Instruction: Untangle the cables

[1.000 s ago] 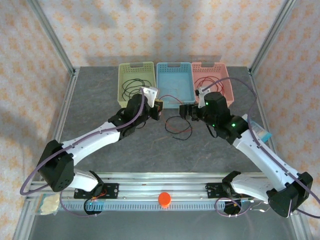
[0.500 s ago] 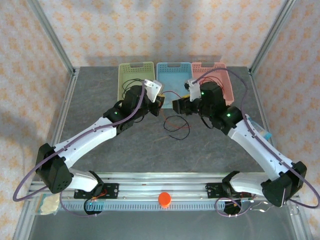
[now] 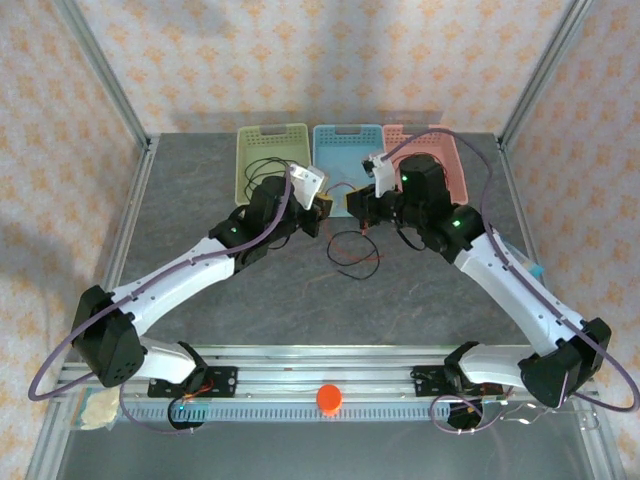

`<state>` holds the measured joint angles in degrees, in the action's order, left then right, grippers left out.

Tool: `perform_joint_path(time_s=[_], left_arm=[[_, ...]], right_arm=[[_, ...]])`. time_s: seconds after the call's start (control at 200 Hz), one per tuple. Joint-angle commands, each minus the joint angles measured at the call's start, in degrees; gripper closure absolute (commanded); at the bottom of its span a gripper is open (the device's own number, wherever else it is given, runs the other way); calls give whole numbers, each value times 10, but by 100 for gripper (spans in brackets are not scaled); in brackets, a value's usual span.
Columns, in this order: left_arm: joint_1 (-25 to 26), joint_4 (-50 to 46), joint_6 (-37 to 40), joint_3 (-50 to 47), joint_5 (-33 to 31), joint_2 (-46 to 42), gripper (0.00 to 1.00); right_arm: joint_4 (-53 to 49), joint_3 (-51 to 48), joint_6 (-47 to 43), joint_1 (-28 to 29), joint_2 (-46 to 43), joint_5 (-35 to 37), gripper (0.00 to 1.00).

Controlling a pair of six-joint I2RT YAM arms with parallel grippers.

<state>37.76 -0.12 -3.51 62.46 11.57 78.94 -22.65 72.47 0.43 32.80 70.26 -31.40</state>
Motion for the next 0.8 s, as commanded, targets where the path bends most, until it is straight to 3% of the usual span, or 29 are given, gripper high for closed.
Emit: perform_joint_path(time_s=[0.0, 0.15, 0.421, 0.666, 0.796], left_arm=[[-4, 68, -34, -23, 7, -2, 66], [-4, 108, -54, -28, 9, 20, 53], [-5, 182, -98, -64, -50, 56, 55], [-9, 251, -149, -128, -37, 64, 55], [-9, 262, -166, -154, -13, 53, 48]], right_arm=[[29, 33, 17, -2, -23, -39, 100], [32, 50, 26, -2, -24, -42, 100], [32, 66, 33, -2, -59, 6, 100], [24, 76, 45, -2, -78, 149, 100], [6, 94, 58, -2, -69, 244, 100]])
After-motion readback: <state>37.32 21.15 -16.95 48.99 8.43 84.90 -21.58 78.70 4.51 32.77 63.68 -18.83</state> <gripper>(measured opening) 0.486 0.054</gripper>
